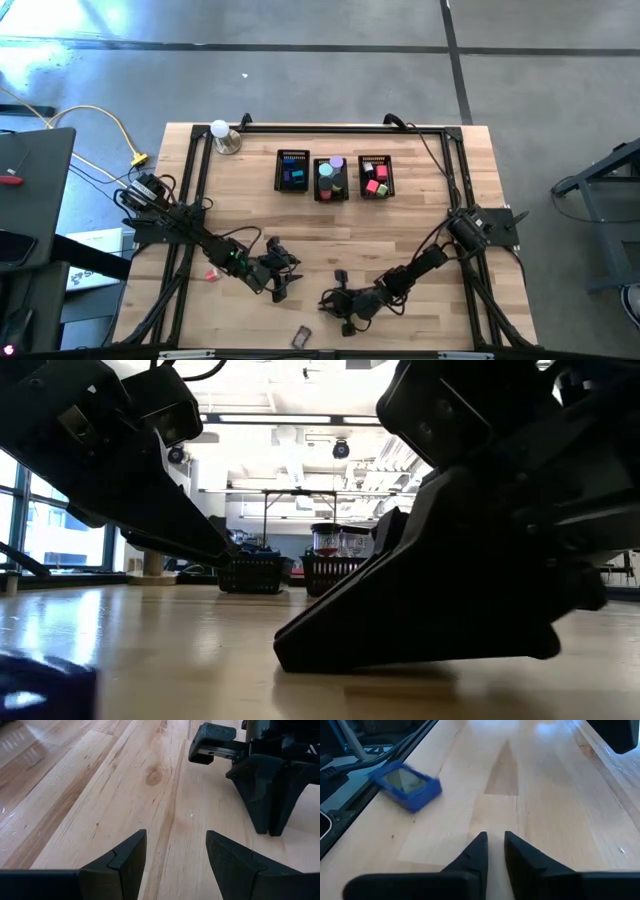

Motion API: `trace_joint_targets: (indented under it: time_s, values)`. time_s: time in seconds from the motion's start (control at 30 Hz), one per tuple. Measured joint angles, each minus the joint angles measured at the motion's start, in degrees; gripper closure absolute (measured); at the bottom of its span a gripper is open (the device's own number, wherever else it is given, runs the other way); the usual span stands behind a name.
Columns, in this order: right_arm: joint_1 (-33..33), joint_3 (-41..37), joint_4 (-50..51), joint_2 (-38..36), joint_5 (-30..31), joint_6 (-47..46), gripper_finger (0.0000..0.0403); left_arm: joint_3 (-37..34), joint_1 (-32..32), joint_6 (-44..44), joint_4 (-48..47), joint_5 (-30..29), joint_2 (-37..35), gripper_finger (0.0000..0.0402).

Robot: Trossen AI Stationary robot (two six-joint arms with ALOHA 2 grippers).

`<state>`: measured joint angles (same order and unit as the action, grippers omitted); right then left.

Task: Pick & Place Office items
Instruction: Put the blue digital clock into the left black bin

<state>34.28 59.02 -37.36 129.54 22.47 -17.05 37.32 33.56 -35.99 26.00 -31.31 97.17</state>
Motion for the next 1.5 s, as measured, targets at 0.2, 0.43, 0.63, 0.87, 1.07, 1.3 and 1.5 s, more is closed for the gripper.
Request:
trace_joint_targets:
  time_s: [0.2, 0.43, 0.63, 0.87, 1.07, 1.3, 1.5]
  values:
    - [0.0, 0.0, -0.2, 0.0, 0.3, -2.8, 0.0368, 0.0, 0.0, 0.0, 0.0, 0.0, 0.0, 0.0204]
    - [0.1, 0.0, -2.8, -0.3, 1.1, -2.6, 0.0334, 0.0, 0.0, 0.0, 0.0, 2.6, 0.0, 0.0204]
    - [0.1, 0.0, -3.0, -0.3, 0.7, -3.7, 0.0254, 0.0, -0.1, 0.0, 0.2, 4.9, 0.0, 0.0204]
    - [0.2, 0.0, -3.0, -0.3, 2.3, 1.0, 0.0182, 0.0, -0.1, -2.5, 0.2, 4.9, 0.0, 0.0204]
    - [-0.6, -0.2, 4.2, -4.6, 14.4, 8.9, 0.0176, 0.0, -0.7, -1.4, -0.7, 4.8, -0.2, 0.0204]
    - [-1.4, 0.0, 17.2, -13.2, 19.9, 8.0, 0.0176, 2.9, -0.2, 16.9, -6.7, 5.3, -8.6, 0.0204]
    - [-1.5, -0.1, 28.4, -16.8, 18.1, -0.3, 0.0176, 18.5, 3.4, 23.1, -31.5, 3.3, -12.3, 0.0204]
